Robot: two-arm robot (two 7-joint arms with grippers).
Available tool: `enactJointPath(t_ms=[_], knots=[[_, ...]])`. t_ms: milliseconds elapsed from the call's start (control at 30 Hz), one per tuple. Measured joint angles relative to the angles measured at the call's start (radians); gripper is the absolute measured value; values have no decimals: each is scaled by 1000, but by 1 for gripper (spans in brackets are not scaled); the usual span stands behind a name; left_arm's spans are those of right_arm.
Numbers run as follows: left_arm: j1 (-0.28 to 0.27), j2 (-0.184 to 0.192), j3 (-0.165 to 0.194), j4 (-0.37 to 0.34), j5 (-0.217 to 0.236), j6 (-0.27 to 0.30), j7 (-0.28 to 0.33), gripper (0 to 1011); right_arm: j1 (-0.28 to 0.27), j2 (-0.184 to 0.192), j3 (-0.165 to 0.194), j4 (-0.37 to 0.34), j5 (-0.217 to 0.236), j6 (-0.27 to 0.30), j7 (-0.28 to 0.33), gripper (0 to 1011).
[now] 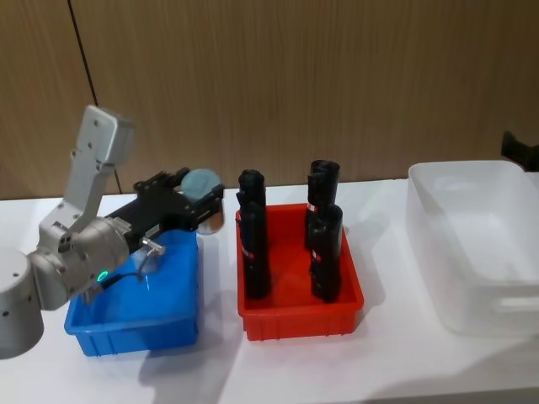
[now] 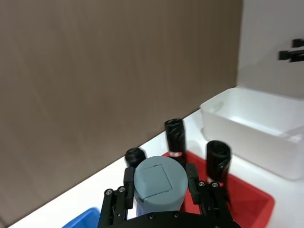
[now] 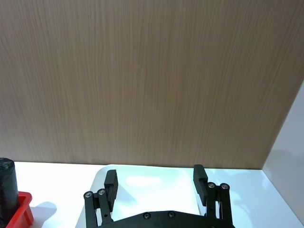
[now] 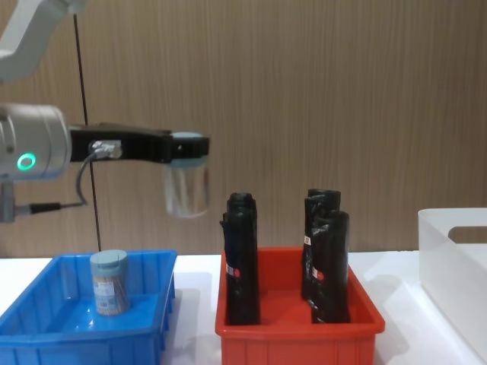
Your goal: Pick the cotton swabs from the blue box and place them into the white box.
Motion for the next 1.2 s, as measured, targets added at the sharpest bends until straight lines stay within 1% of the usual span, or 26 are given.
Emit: enactJointPath(t_ms=[100,200,233,300,333,367,433,500,633,733,800,833,1033,1200], knots=[[-14,-5,4,-2,-4,-3,-53,660,0,0,0,0,0,0,0,1002],[-25,-9,7,-1,-7,-5,-87,660,0,0,0,0,0,0,0,1002],[-31,-11,9,2,-8,-6,-109,660,0,0,0,0,0,0,0,1002],[-40,-15,11,7,-10,-6,-130,660,0,0,0,0,0,0,0,1002],[-50,-19,14,14,-12,-7,-155,660,0,0,0,0,0,0,0,1002],[-50,-19,14,14,-12,-7,-155,660,0,0,0,0,0,0,0,1002],[-63,-25,17,26,-14,-7,-190,660,0,0,0,0,0,0,0,1002],[-83,-34,22,46,-20,-7,-238,660,0,0,0,0,0,0,0,1002],[-110,-46,27,74,-25,-3,-284,660,0,0,0,0,0,0,0,1002],[-146,-65,35,120,-31,2,-340,660,0,0,0,0,0,0,0,1002],[-163,-73,38,137,-32,4,-362,660,0,0,0,0,0,0,0,1002],[-177,-80,42,157,-34,6,-379,660,0,0,0,0,0,0,0,1002],[-227,-106,52,218,-38,12,-438,660,0,0,0,0,0,0,0,1002],[-252,-119,58,249,-40,15,-467,660,0,0,0,0,0,0,0,1002]])
